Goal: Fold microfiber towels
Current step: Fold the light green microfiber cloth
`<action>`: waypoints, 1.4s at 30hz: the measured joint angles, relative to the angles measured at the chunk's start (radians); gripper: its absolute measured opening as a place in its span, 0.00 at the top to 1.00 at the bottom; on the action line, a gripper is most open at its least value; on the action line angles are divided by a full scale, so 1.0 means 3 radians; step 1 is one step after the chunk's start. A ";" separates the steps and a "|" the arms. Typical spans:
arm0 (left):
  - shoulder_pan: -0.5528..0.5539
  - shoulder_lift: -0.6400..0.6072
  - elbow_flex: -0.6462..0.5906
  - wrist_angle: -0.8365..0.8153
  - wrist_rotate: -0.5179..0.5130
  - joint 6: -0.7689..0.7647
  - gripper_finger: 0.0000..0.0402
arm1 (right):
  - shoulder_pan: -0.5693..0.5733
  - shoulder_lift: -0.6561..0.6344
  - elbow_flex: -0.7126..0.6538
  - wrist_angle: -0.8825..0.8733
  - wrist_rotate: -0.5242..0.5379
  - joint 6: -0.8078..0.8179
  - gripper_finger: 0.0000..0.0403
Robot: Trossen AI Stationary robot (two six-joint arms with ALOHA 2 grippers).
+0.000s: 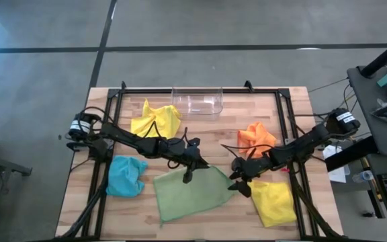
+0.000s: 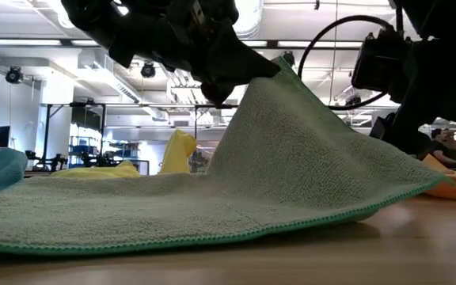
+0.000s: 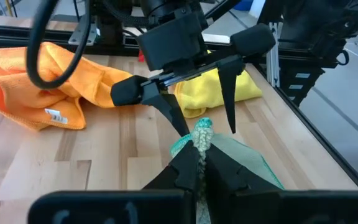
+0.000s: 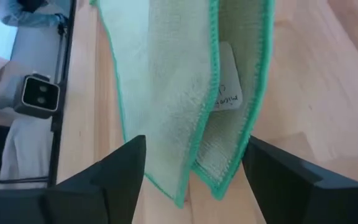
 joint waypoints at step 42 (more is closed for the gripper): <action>0.0092 -0.0778 -0.0037 -0.1046 -0.0819 0.0084 1.00 | 0.0057 -0.1050 0.0572 -0.1840 0.1528 -0.0570 0.98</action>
